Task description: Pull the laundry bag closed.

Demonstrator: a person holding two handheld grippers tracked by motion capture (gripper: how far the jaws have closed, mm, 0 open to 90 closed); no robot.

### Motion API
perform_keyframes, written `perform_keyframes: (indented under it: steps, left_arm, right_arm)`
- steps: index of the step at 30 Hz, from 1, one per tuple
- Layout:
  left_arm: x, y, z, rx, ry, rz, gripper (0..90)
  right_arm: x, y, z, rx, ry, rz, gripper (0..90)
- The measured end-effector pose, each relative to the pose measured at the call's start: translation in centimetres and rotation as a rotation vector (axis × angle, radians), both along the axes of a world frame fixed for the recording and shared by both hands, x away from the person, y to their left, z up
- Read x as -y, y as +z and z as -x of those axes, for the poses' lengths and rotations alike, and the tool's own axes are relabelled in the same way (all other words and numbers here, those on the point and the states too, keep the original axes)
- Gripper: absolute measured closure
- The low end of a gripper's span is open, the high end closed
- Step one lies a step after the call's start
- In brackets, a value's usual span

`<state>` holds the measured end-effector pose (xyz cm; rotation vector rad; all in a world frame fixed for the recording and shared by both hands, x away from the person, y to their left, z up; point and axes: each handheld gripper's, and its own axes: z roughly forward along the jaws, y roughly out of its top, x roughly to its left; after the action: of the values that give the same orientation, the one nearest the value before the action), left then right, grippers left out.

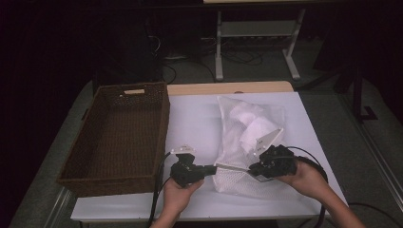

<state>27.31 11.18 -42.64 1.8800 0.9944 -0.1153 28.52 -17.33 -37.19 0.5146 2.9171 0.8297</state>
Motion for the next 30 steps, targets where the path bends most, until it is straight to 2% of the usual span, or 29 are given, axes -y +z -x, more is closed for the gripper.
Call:
perform_keyframes:
  steps: [9, 30]
  left_arm:
    - [0.0, 0.0, 0.0, 0.009, 0.001, -0.026, 87.8]
    - [0.0, 0.2, -0.1, 0.023, 0.006, -0.075, 87.8]
  right_arm:
    - [1.6, 0.2, 0.5, 0.007, -0.023, 0.0, 81.5]
    - [6.7, 0.2, 1.3, 0.013, -0.114, -0.004, 81.5]
